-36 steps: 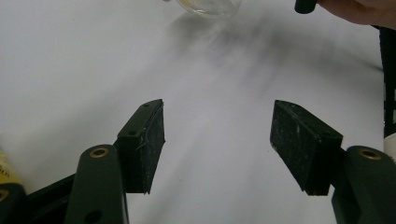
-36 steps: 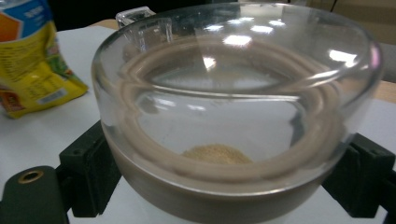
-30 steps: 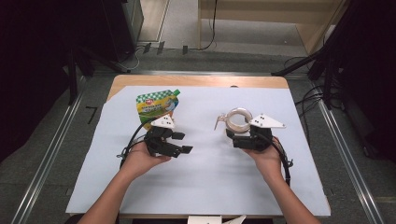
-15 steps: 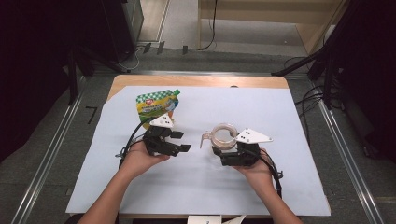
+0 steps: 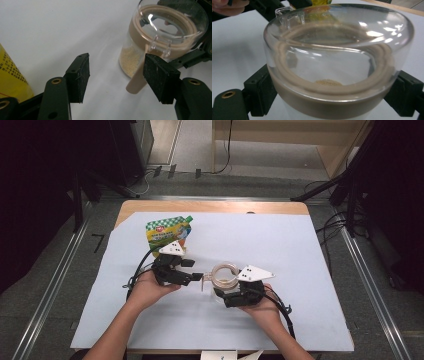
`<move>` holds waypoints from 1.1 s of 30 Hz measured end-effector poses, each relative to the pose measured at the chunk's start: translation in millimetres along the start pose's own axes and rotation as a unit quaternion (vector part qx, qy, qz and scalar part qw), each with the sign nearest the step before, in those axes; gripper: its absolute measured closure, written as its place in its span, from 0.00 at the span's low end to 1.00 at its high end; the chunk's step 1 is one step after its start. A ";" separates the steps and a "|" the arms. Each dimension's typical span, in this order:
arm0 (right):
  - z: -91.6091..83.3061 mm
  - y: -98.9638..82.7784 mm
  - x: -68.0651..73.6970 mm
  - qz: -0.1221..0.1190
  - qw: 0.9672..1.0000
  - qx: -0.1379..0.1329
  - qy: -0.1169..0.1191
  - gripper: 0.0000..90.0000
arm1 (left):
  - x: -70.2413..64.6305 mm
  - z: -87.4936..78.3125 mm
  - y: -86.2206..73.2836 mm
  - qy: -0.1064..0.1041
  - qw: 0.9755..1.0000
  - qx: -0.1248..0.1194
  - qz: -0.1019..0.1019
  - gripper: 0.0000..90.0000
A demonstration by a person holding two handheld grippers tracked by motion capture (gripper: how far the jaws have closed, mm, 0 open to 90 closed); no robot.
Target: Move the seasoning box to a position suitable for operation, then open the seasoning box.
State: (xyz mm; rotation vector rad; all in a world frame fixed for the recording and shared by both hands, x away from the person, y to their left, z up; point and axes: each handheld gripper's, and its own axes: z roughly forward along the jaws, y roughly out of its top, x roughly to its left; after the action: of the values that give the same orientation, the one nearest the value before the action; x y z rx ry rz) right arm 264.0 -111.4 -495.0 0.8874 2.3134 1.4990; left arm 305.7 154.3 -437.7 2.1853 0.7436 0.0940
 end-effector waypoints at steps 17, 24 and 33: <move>-3.4 -7.8 9.1 -0.025 1.000 0.014 -0.009 0.12 | 0.5 1.0 -0.2 -0.005 1.000 -0.004 -0.001 0.44; -37.6 -6.9 6.9 0.014 0.998 0.055 0.004 0.29 | 2.0 -0.4 -1.1 -0.009 1.000 -0.004 -0.004 0.45; -65.1 -0.1 -1.5 0.019 0.999 0.036 0.009 0.58 | 0.3 3.5 -2.1 -0.020 1.000 0.002 -0.001 0.55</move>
State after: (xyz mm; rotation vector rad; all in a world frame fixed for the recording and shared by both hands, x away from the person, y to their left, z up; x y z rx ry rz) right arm 232.1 -160.6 -466.4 0.9443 2.3886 1.4524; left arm 306.0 153.1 -441.6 2.1843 0.7233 0.0480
